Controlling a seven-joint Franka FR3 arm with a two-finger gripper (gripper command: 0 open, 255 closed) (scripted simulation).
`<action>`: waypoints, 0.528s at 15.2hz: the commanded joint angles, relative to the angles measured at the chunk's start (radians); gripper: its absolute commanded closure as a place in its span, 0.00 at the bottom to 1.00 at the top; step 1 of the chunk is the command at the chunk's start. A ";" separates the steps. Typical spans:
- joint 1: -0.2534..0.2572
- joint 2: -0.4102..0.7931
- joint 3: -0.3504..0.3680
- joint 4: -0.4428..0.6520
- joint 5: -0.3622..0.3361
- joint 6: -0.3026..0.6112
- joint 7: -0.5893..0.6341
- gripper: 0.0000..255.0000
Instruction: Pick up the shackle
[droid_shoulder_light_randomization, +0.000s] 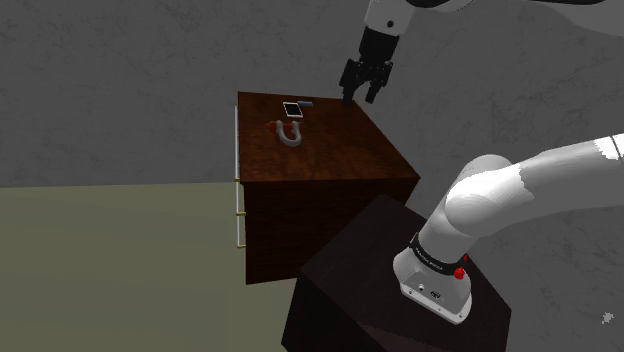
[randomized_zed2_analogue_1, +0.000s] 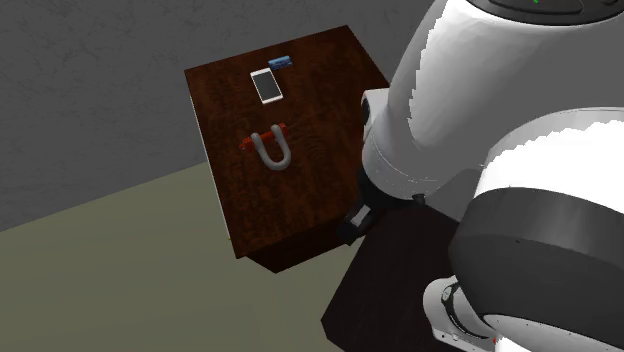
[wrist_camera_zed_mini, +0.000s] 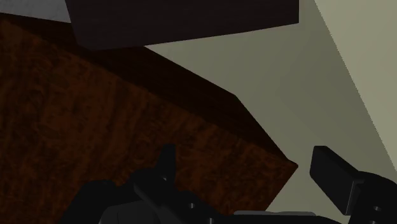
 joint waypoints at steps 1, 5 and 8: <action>0.000 0.000 0.000 0.000 0.000 0.000 0.000 0.00; -0.013 0.120 -0.009 -0.007 -0.010 0.134 -0.011 0.00; -0.023 0.219 -0.015 0.004 -0.016 0.229 -0.018 0.00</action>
